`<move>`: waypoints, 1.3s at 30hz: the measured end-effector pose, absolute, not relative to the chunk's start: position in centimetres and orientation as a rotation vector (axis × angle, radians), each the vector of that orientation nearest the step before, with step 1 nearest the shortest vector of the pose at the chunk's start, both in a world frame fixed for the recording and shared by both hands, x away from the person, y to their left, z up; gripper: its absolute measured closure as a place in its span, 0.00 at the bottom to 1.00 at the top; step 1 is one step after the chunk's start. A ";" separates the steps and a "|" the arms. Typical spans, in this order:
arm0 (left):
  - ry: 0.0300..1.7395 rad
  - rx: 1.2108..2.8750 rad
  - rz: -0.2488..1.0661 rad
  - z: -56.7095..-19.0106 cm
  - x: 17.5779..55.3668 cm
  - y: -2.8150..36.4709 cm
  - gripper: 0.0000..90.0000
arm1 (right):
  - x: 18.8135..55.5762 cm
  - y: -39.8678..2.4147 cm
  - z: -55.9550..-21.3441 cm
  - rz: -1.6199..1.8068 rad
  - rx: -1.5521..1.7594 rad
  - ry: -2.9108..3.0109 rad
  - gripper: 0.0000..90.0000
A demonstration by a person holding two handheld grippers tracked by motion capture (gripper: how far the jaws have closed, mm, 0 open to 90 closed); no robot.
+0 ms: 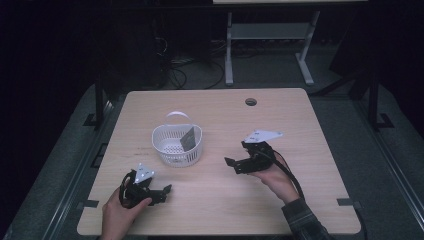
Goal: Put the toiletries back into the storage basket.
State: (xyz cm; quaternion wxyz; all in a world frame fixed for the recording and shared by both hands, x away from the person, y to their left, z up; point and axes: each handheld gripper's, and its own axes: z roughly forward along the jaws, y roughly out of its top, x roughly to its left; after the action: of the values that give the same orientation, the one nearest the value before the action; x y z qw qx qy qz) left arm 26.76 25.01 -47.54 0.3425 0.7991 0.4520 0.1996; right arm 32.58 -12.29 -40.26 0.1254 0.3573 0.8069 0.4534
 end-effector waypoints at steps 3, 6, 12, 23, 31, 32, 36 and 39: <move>1.172 2.080 0.520 -47.5 26.8 25.0 0.14 | 32.1 -13.6 -40.5 1.324 1.067 2.329 0.15; 1.174 2.076 0.519 -47.6 26.8 25.0 0.14 | 31.3 -15.1 -41.0 1.316 1.099 2.309 0.15; 1.173 2.079 0.518 -47.5 26.8 25.0 0.14 | 29.9 -17.5 -42.4 1.291 1.137 2.299 0.15; 1.168 2.084 0.518 -47.5 26.7 25.1 0.14 | 27.6 -20.9 -45.0 1.158 1.214 2.240 0.15; 1.172 2.079 0.517 -47.6 26.7 25.0 0.14 | 26.4 -22.7 -46.6 1.070 1.256 2.222 0.14; 1.172 2.079 0.517 -47.6 26.7 25.0 0.14 | 26.2 -22.9 -46.9 1.048 1.261 2.216 0.14; 1.172 2.079 0.517 -47.6 26.7 25.0 0.14 | 25.8 -23.8 -47.4 1.015 1.286 2.200 0.14; 1.172 2.079 0.517 -47.6 26.7 25.0 0.14 | 25.4 -24.4 -47.6 0.996 1.303 2.185 0.13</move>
State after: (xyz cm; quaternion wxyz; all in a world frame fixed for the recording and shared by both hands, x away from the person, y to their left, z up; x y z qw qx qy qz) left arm 26.66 25.04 -47.56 0.3427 0.7998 0.4508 0.1989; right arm 25.36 -24.38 -47.62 0.2031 0.4669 0.7832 0.3570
